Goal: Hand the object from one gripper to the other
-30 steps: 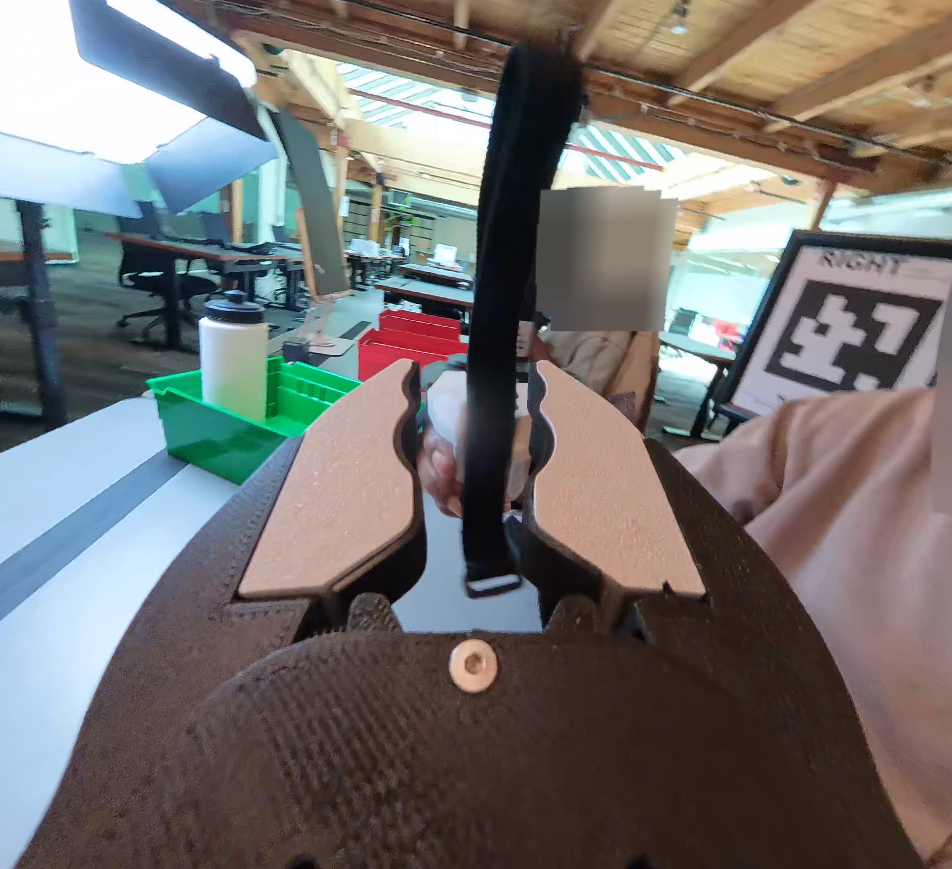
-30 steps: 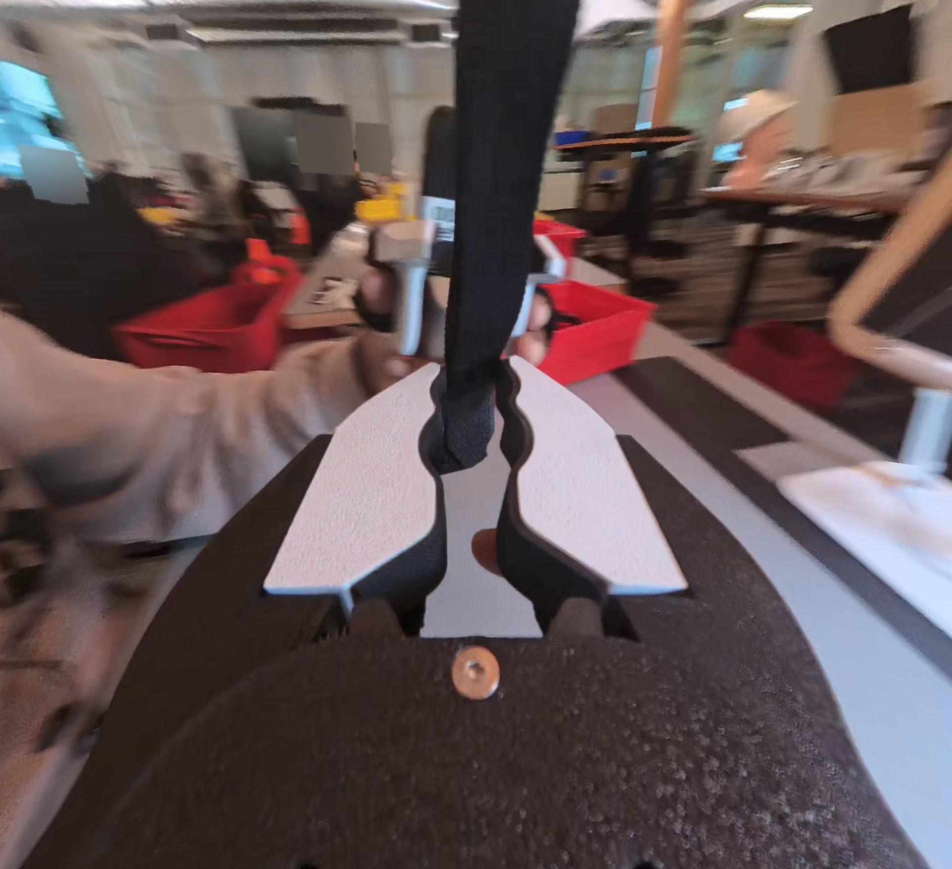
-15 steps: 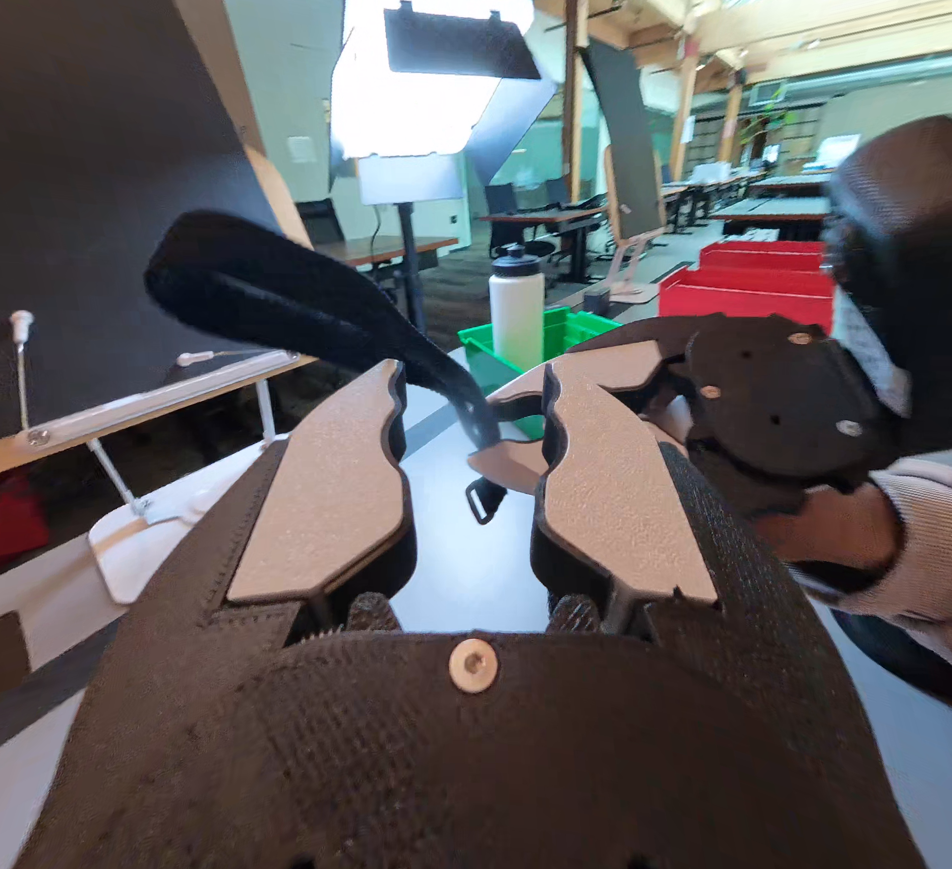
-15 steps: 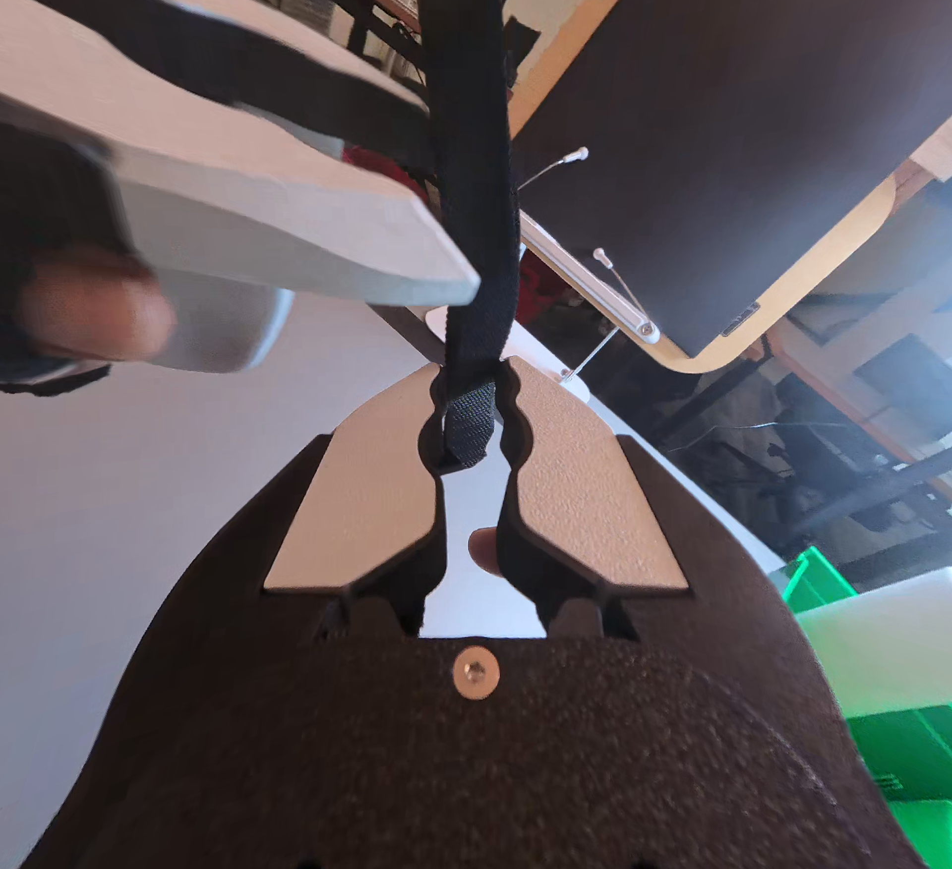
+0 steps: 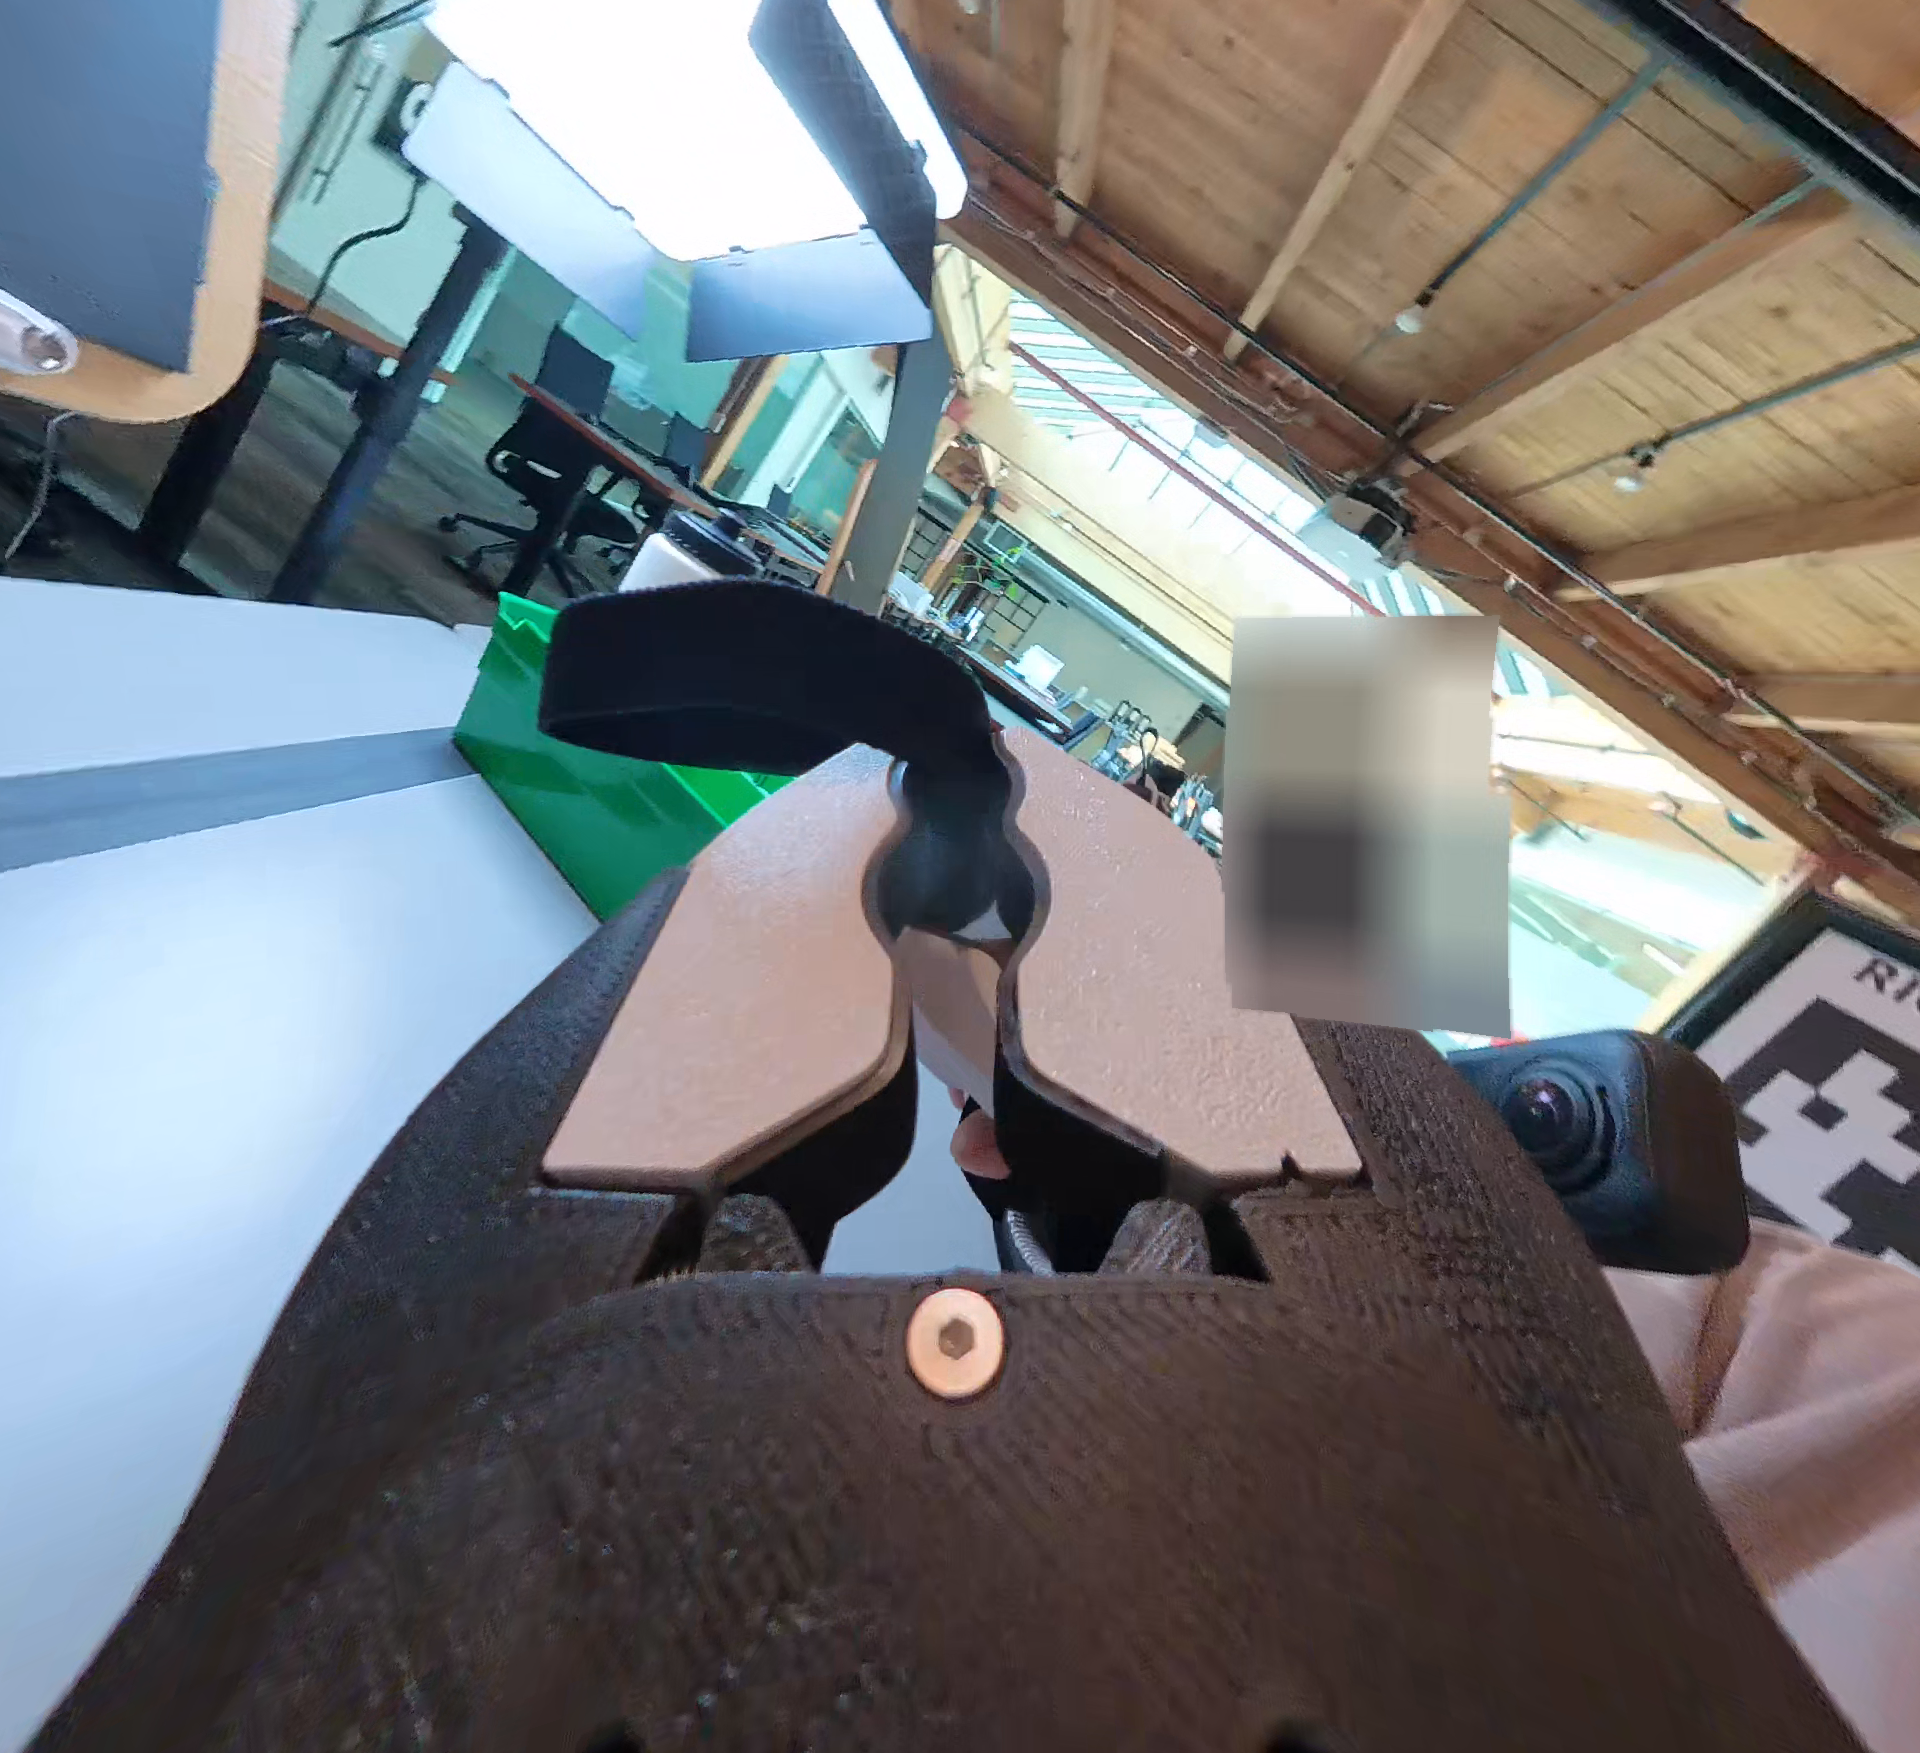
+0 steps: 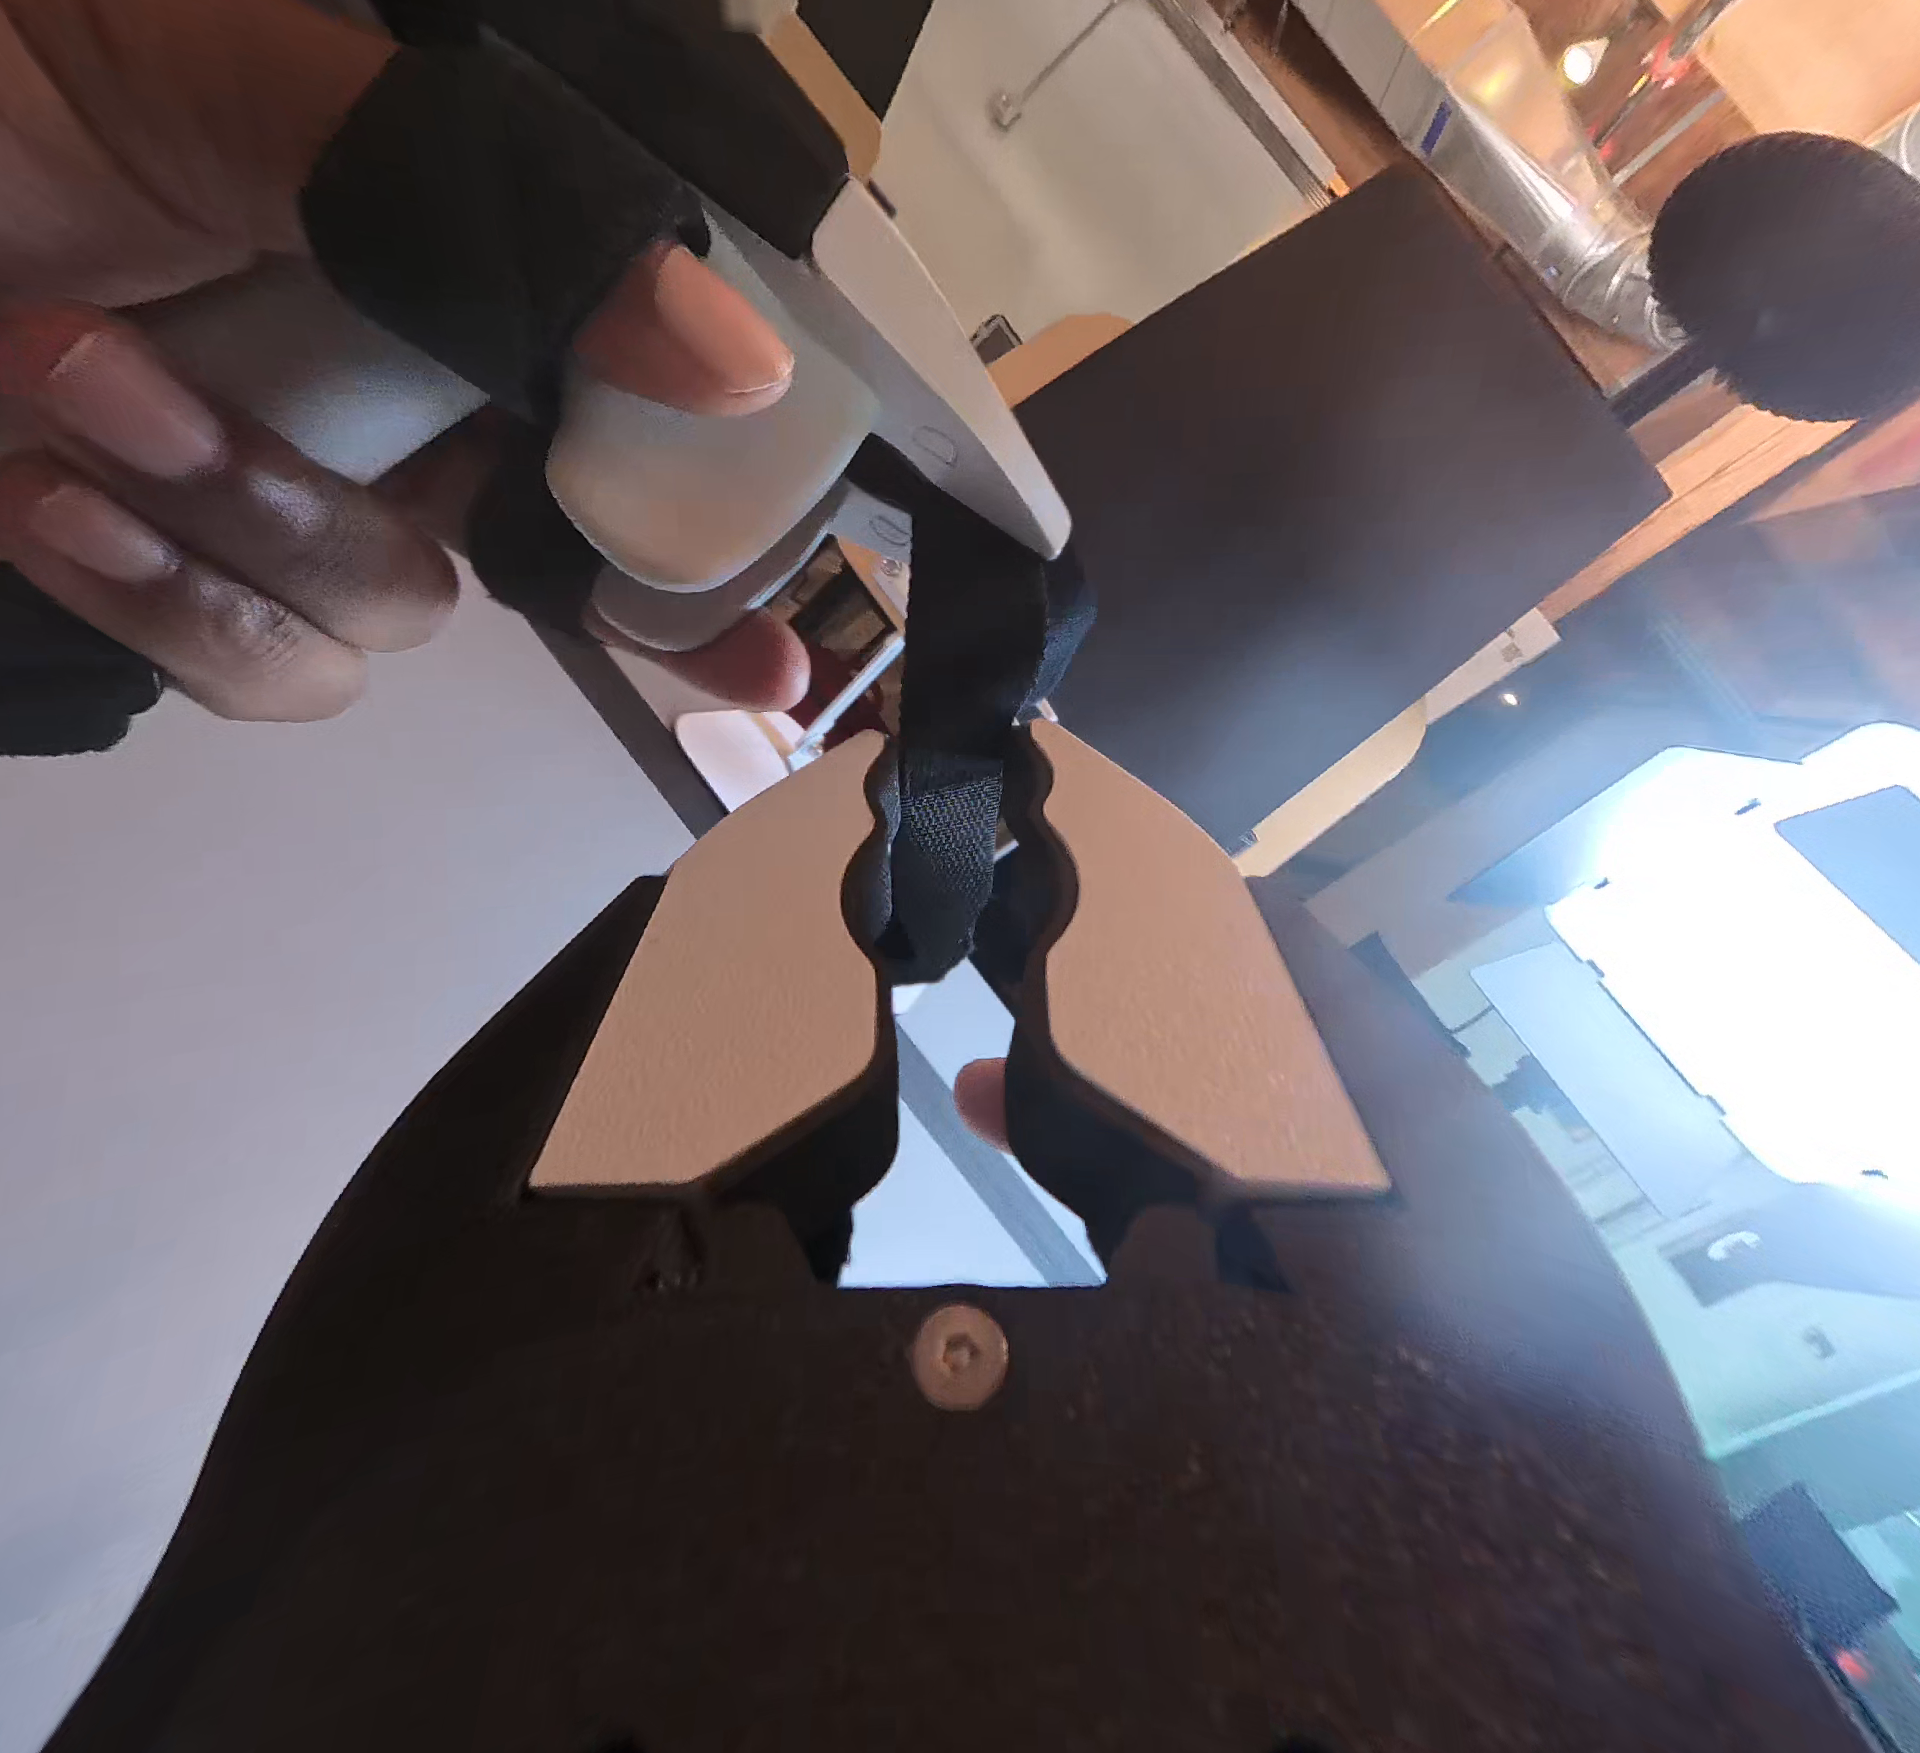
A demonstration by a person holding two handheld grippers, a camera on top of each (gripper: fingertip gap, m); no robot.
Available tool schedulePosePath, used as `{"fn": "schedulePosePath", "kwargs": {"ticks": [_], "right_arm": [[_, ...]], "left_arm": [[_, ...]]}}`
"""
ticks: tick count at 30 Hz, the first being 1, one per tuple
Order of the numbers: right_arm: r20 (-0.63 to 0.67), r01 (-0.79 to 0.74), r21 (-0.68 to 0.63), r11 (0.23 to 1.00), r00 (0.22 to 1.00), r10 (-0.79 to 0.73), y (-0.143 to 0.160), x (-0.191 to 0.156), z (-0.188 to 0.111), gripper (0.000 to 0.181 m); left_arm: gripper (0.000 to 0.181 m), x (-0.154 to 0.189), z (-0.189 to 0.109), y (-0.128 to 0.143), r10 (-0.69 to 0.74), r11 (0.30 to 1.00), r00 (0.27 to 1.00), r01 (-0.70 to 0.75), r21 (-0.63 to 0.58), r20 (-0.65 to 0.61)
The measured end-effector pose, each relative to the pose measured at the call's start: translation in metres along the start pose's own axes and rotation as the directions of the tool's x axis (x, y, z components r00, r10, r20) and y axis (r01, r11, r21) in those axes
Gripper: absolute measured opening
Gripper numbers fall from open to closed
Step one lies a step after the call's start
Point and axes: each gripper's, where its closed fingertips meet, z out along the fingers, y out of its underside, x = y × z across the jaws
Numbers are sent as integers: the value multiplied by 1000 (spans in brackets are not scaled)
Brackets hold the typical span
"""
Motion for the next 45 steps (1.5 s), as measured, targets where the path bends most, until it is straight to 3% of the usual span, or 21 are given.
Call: {"fn": "schedulePosePath", "kwargs": {"ticks": [2,4,6,8,13,15,18,20,23,27,32,35,40,42,45], "right_arm": [[81,-54,40,998,995,51,-5,-5,-1,26],[225,-178,74,981,962,158,-16,-10,-6,44],[427,-338,108,935,865,263,-37,-13,-19,54],[596,-488,92,868,725,345,-54,-8,-36,55],[823,-707,-76,703,354,445,-63,5,-63,53],[891,-767,-165,621,154,427,-68,3,-75,56],[921,-841,-339,423,-204,332,-82,14,-96,60],[905,-845,-399,355,-302,300,-84,17,-98,56],[900,-829,-425,365,-345,265,-86,9,-103,42],[923,-871,-382,311,-338,186,-90,22,-111,16],[944,-904,-275,327,-190,269,-87,27,-99,2],[923,-882,-140,450,48,381,-75,28,-83,2],[729,-595,81,800,582,359,-46,22,-57,2],[644,-442,128,888,718,264,-36,19,-51,2],[560,-238,167,957,822,107,-25,8,-44,2]], "left_arm": [[11,11,1,-1,85,996,995,-86,-8,-56],[9,25,-1,-5,167,985,978,-170,-12,-125],[11,41,-7,-10,216,974,949,-224,-12,-228],[8,62,-17,-12,240,964,899,-266,-23,-367],[8,113,-45,-7,256,945,717,-327,12,-648],[8,125,-52,5,215,940,651,-340,-26,-728],[9,132,-58,27,157,920,587,-379,-98,-794],[9,134,-62,36,98,918,553,-371,-139,-827],[9,135,-65,47,22,913,520,-358,-194,-854],[10,123,-64,61,-24,888,548,-373,-270,-836],[19,94,-48,56,-17,895,683,-315,-316,-730],[30,67,-29,41,100,901,818,-316,-297,-567],[31,36,-18,3,200,939,933,-270,-213,-298],[26,31,-15,1,152,949,959,-209,-237,-240],[30,44,-8,15,21,950,961,-105,-295,-276]]}}
